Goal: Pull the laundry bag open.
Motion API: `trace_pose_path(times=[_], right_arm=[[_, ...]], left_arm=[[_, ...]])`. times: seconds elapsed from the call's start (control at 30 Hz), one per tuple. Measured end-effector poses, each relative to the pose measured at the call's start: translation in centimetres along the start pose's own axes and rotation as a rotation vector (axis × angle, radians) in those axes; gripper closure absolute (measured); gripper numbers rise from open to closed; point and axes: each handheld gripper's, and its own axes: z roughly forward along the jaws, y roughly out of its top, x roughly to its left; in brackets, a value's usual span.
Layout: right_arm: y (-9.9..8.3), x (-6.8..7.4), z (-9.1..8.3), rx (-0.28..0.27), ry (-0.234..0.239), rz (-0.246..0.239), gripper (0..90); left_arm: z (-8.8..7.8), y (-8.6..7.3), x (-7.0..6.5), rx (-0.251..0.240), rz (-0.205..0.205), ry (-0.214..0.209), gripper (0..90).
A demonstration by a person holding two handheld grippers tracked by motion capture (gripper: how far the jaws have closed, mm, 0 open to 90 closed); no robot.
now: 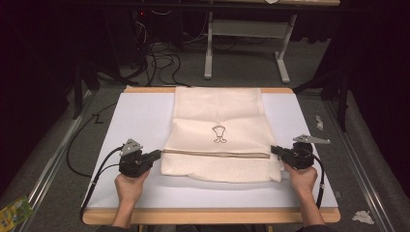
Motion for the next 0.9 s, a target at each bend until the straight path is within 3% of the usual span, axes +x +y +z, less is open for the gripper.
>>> trace_pose_path(times=[0.3,0.9], right_arm=[[-0.4,-0.3,0.4,0.031,0.009,0.015,87.5],[-1.0,-0.3,1.6,0.096,-0.046,-0.021,85.6]], left_arm=[[0.4,-0.2,0.1,0.024,-0.003,-0.006,86.8],[1.1,-0.8,0.3,0.082,-0.017,-0.013,86.5]])
